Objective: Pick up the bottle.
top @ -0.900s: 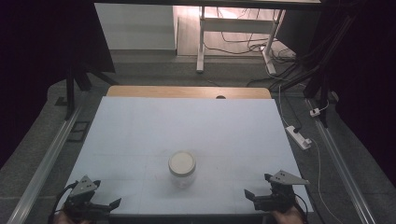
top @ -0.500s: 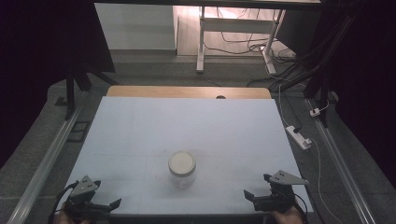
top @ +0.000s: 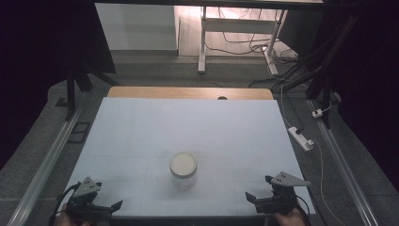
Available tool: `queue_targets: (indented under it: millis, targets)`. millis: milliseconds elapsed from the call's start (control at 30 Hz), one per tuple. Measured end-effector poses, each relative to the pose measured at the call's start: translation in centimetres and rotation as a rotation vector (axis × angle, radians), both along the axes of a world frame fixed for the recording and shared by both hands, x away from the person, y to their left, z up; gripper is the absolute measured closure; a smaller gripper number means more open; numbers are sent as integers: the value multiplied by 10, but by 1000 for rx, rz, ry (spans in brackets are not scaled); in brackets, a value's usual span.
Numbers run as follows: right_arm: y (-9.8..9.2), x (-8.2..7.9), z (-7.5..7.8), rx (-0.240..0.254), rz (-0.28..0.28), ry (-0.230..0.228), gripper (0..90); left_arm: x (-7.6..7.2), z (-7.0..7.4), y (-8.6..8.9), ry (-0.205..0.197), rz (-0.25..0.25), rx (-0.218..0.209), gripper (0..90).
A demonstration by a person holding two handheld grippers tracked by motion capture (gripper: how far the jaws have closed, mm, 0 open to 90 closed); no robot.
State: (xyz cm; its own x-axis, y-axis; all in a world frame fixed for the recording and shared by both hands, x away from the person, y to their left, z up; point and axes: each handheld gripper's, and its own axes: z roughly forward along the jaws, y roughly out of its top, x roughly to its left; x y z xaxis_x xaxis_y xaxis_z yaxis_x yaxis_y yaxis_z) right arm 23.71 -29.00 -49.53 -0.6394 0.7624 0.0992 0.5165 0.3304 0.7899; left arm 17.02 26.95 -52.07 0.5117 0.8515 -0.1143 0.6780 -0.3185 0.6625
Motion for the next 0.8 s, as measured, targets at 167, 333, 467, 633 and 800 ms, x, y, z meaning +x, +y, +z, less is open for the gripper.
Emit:
queue_targets:
  millis: [167,333,467,633,800]
  targets:
    - [0,1,0,-2,-4,5,0,0,5,0,-27,-1,-16,0]
    - [0,1,0,-1,-8,9,0,1,8,-1,-47,-19,-11,0]
    - [0,1,-1,-3,-8,10,0,3,9,-3,-59,-49,-10,0]
    - [1,1,-1,-10,-7,12,0,6,9,-3,-63,-86,-39,0]
    - [1,2,-1,-13,-8,14,0,12,10,-5,-63,-128,-75,0]
